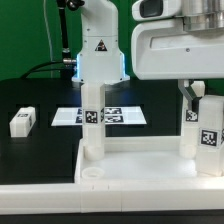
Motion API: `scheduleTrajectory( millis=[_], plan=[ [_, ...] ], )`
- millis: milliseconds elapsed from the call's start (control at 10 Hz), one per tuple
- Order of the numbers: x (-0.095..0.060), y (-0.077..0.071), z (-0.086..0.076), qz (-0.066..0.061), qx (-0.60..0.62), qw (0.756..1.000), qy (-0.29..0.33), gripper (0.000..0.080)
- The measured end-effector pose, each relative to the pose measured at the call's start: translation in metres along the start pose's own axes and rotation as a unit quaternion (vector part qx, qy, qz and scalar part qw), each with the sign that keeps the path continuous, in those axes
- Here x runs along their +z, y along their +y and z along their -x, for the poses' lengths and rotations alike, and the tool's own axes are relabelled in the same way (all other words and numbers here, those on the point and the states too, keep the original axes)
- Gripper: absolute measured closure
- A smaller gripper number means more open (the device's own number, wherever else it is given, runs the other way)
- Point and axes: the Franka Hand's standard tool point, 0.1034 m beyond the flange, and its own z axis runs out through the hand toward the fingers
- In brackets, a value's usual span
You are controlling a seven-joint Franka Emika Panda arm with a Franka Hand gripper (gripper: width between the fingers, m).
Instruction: Assemble desk
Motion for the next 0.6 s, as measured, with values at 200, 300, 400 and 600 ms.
scheduleTrajectory(
  millis=[200, 300, 400, 600],
  plan=[
    [0.0026, 0.0012, 0.0035, -0.012, 0.184, 0.983, -0.023, 0.0501],
    [0.0026, 0.0018, 0.0026, -0.023, 0.270, 0.961, -0.045, 0.0501],
    [0.0027, 0.0013, 0.0034, -0.021, 0.296, 0.954, -0.045, 0.0501],
    [0.0026, 0.0007, 0.0041, -0.020, 0.308, 0.950, -0.045, 0.0501]
  ],
)
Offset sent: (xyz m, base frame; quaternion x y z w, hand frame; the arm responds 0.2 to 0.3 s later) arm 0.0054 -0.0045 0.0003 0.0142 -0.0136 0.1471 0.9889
